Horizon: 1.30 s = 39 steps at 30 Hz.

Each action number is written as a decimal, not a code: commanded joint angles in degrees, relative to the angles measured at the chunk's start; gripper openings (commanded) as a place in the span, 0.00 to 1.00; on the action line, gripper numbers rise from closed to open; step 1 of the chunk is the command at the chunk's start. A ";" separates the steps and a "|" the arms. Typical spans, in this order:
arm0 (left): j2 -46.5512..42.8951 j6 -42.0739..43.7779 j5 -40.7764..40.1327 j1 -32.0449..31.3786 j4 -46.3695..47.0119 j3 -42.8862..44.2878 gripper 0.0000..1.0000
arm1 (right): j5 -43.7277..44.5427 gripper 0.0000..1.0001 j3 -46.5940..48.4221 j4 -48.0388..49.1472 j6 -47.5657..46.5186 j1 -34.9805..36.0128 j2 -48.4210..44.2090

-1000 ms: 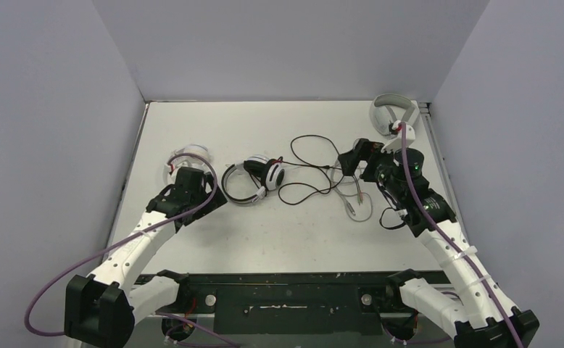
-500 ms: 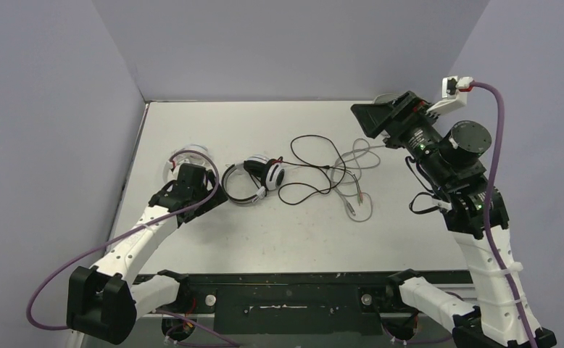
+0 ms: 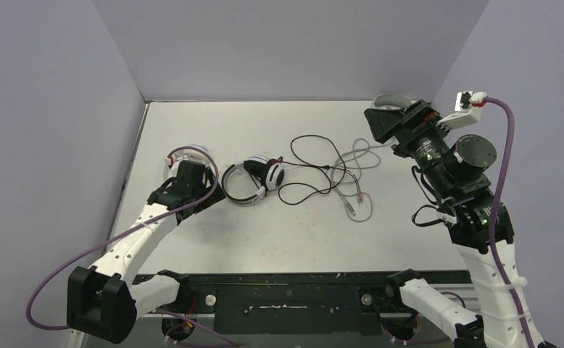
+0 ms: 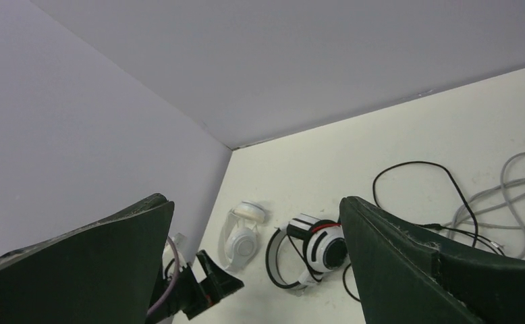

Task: Wrap the headphones
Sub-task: Pick up the headphones from the center of the board.

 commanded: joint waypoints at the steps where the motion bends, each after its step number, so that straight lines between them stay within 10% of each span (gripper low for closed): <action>1: -0.78 0.58 1.32 0.20 2.51 1.21 0.97 | -3.12 1.00 0.19 -2.94 -6.54 -0.33 1.25; 39: 13.53 -8.38 0.80 -3.75 12.16 0.66 0.88 | -0.76 1.00 -19.88 -2.72 -14.98 -0.33 2.21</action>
